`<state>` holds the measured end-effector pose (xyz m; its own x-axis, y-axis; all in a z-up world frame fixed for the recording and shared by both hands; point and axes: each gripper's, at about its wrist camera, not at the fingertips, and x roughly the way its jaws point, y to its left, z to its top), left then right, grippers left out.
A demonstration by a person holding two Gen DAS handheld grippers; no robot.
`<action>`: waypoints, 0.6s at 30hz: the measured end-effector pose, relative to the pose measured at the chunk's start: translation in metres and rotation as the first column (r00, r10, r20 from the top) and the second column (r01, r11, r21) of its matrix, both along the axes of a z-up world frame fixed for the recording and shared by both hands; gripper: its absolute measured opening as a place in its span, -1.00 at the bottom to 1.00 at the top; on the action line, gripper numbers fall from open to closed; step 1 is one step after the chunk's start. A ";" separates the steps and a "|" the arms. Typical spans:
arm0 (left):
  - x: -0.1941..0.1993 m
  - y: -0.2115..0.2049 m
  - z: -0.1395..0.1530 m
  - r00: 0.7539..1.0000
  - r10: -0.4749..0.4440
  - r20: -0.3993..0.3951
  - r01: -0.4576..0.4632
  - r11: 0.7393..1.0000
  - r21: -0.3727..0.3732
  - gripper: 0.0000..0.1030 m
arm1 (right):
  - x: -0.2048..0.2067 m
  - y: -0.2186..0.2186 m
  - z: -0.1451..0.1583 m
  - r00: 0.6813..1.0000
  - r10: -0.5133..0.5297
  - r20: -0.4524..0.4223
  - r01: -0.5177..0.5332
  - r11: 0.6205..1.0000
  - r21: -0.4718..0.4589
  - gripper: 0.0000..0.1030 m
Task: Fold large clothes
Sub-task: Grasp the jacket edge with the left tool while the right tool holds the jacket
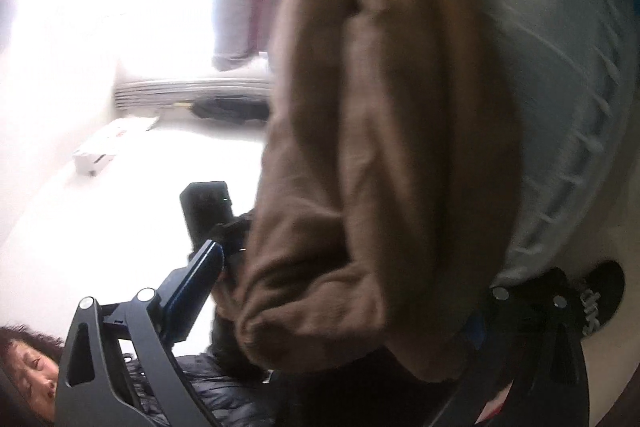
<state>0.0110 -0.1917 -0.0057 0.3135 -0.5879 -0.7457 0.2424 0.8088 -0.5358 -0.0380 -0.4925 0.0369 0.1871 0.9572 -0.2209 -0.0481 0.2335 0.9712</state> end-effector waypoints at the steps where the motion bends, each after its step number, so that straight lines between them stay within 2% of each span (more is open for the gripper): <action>1: 0.003 -0.001 0.013 1.000 -0.005 0.029 0.005 1.000 -0.003 -0.08 | 0.002 0.002 0.011 1.000 -0.003 0.017 0.003 1.000 0.017 0.88; 6: 0.026 0.005 0.052 0.995 -0.003 0.103 0.003 1.000 0.010 -0.12 | 0.009 0.021 0.041 0.995 0.001 0.102 -0.006 0.998 0.056 0.90; 10: 0.011 0.042 0.065 0.991 -0.004 0.136 0.001 1.000 0.020 -0.13 | -0.001 0.055 0.054 0.992 0.060 0.111 -0.066 0.996 0.052 0.90; 12: -0.009 0.075 0.060 0.992 0.003 0.129 -0.006 1.000 0.022 -0.13 | -0.005 0.074 0.043 0.994 0.102 0.037 -0.103 0.994 0.042 0.90; 14: -0.024 0.095 0.048 0.996 0.002 0.094 -0.004 1.000 0.026 -0.13 | -0.017 0.089 0.022 0.989 0.119 -0.092 -0.118 0.993 0.007 0.90; 15: -0.029 0.103 0.030 0.999 -0.007 0.050 0.006 1.000 0.026 -0.12 | -0.024 0.094 0.012 0.984 0.111 -0.141 -0.115 0.993 -0.017 0.91; 16: -0.032 0.112 0.013 1.000 -0.010 -0.001 0.010 1.000 0.017 -0.08 | -0.032 0.097 -0.001 0.974 0.087 -0.208 -0.105 0.991 -0.080 0.91; 17: -0.033 0.121 -0.009 0.998 -0.008 -0.059 0.008 1.000 0.009 -0.01 | -0.036 0.095 -0.008 0.970 0.061 -0.237 -0.090 0.989 -0.113 0.91; 18: -0.034 0.130 -0.027 0.996 0.007 -0.086 -0.007 1.000 -0.010 0.02 | -0.042 0.089 -0.017 0.967 0.020 -0.254 -0.047 0.994 -0.101 0.90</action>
<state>-0.0230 -0.0619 -0.0323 0.2527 -0.5937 -0.7640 0.1895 0.8047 -0.5626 -0.0800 -0.4039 0.0199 0.0811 0.9308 -0.3564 0.1857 0.3372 0.9230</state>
